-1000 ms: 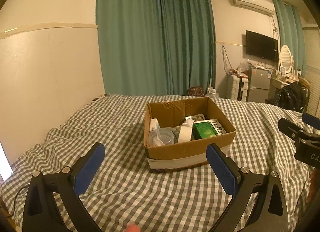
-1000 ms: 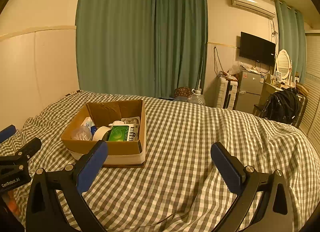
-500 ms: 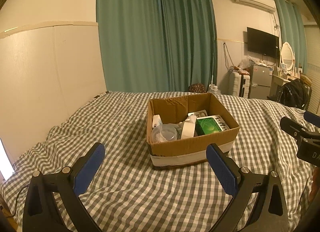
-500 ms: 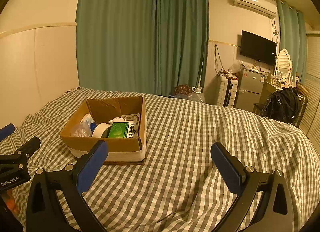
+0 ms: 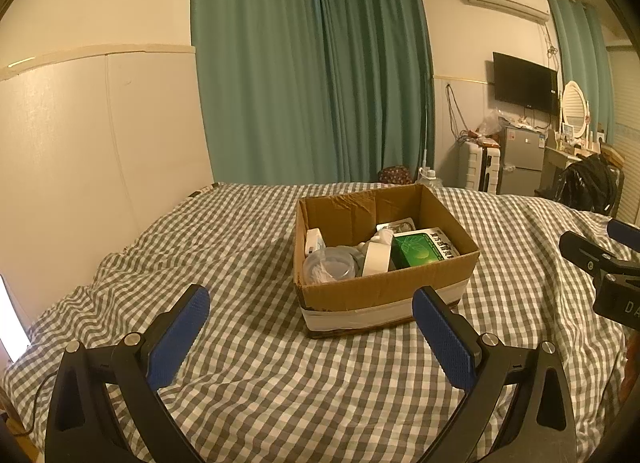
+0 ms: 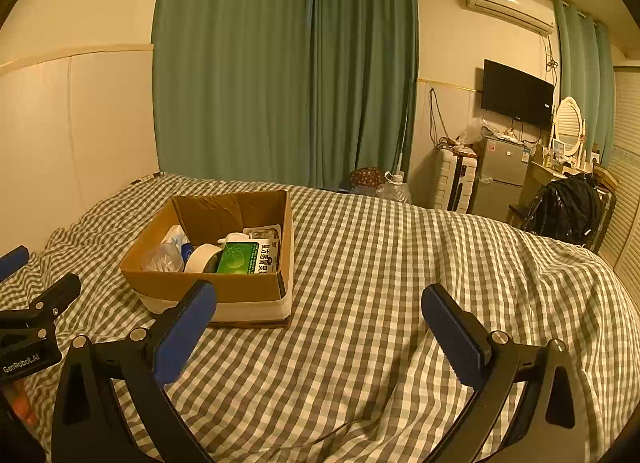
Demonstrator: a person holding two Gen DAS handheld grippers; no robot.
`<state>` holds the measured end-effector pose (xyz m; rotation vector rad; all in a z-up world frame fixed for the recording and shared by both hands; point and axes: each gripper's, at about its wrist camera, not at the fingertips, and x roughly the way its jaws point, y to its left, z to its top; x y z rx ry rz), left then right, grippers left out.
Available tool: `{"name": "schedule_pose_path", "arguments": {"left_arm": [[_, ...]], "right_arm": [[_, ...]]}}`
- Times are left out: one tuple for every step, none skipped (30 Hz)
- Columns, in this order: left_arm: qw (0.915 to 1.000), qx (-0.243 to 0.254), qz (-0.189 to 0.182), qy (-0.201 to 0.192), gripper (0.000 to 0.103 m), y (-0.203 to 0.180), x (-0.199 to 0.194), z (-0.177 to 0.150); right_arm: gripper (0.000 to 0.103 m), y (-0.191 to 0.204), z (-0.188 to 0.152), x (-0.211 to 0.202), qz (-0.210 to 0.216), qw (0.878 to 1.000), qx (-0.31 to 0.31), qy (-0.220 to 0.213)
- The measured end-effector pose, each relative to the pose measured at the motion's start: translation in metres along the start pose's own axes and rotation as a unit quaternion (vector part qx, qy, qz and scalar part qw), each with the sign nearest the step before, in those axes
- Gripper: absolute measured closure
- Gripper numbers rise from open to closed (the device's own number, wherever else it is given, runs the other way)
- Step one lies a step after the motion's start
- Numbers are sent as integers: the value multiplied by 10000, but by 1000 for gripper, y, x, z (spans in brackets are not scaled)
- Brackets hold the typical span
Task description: Organize objects
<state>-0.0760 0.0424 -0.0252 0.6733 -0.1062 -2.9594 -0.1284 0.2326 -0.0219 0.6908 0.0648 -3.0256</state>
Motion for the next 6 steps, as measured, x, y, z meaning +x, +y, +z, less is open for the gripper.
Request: {"name": "schedule_pose_path", "arguments": {"left_arm": [[10000, 0, -10, 0, 0, 0, 0, 0], [10000, 1, -26, -1, 0, 0, 0, -1], [10000, 4, -49, -8, 0, 0, 0, -1], [10000, 7, -55, -14, 0, -1, 0, -2], [10000, 12, -48, -16, 0, -1, 0, -2], [10000, 28, -37, -17, 0, -1, 0, -2]], "right_arm": [[0, 0, 0, 0, -2, 10000, 0, -2], [0, 0, 0, 0, -1, 10000, 1, -3], [0, 0, 0, 0, 1, 10000, 3, -3], [0, 0, 0, 0, -3, 10000, 5, -4], [0, 0, 0, 0, -3, 10000, 3, -2], [0, 0, -1, 1, 2, 10000, 4, 5]]}}
